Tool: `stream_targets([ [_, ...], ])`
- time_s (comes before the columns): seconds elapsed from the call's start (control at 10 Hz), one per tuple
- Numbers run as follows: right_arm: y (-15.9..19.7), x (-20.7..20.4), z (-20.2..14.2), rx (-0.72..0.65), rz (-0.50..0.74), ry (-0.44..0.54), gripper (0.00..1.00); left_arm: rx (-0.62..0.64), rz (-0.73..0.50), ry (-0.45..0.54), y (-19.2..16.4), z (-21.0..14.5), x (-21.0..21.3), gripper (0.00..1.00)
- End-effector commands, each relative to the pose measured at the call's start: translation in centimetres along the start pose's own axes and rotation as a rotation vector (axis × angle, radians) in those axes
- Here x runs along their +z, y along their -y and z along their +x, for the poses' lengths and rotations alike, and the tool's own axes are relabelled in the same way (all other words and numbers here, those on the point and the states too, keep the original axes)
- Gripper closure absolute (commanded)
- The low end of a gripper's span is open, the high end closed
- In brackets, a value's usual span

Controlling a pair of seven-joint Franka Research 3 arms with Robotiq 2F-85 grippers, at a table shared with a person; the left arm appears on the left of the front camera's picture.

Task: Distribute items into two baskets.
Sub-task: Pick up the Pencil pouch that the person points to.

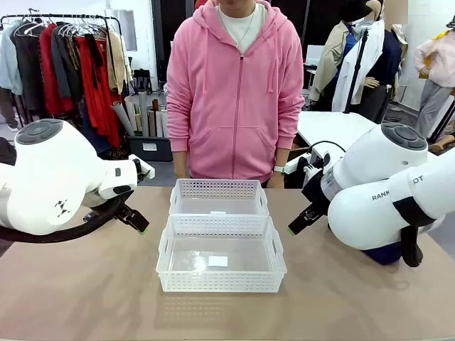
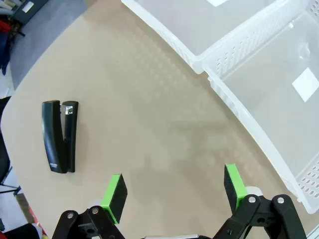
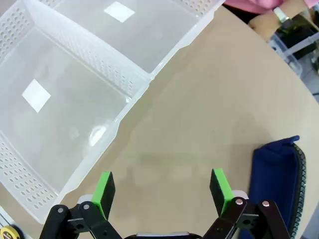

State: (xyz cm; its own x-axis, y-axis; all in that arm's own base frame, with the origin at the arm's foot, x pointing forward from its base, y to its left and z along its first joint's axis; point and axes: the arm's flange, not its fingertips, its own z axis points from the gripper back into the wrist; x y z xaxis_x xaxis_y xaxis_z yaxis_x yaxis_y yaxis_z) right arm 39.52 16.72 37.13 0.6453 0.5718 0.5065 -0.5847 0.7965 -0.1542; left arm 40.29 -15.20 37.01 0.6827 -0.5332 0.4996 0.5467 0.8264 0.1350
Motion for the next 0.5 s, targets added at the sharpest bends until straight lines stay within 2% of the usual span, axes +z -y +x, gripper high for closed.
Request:
stream_targets([
  [0.0, 0.00, 0.00, 0.00, 0.000, 0.000, 0.000, 0.00, 0.000, 0.000, 0.000, 0.00, 0.01, 0.01, 0.00],
  [0.4, 0.00, 0.00, 0.00, 0.000, 0.000, 0.000, 0.00, 0.000, 0.000, 0.000, 0.00, 0.01, 0.01, 0.00],
])
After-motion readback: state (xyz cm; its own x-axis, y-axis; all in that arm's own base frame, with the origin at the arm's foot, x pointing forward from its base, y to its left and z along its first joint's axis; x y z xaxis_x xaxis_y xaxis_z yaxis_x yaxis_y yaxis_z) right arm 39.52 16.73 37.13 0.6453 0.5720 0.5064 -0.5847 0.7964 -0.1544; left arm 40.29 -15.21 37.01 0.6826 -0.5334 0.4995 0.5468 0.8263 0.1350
